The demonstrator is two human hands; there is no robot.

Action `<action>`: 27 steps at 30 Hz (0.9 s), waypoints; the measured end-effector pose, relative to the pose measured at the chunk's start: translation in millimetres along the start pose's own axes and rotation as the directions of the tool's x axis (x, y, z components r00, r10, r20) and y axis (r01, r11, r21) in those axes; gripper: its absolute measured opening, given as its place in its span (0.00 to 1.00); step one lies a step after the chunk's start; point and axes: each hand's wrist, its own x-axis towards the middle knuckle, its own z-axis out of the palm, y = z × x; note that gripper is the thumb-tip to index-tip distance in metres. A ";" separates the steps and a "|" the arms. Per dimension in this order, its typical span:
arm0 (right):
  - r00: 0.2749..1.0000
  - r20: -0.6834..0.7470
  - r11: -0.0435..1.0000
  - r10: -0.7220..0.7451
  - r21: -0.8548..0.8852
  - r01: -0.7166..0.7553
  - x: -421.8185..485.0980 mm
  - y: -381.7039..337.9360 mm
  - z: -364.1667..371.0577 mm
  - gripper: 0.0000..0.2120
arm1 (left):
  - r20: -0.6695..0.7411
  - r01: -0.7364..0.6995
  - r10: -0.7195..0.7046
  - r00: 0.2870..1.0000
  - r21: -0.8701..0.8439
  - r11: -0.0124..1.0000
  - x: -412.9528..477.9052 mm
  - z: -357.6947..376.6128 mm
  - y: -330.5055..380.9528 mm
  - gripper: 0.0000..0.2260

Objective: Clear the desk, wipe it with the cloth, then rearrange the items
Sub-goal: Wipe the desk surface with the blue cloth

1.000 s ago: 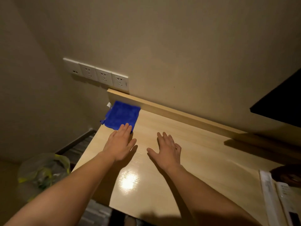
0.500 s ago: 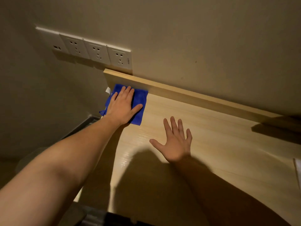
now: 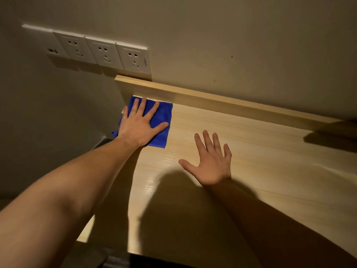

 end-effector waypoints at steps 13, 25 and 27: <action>0.998 -0.067 1.000 -0.001 -0.030 -0.001 -5.1 0.5 4.2 0.49 | 0.033 0.003 -0.004 0.999 0.035 0.999 -114.6 20.9 -3.0 0.41; 0.994 -0.114 1.000 -0.008 -0.013 0.007 -12.1 5.4 -2.2 0.49 | 0.020 0.073 -0.073 0.997 0.016 0.997 -227.7 41.2 1.1 0.42; 0.994 -0.110 1.000 -0.015 -0.013 0.014 -13.4 4.0 -1.0 0.49 | 0.015 0.086 -0.087 0.996 0.013 0.996 -244.4 45.0 0.6 0.42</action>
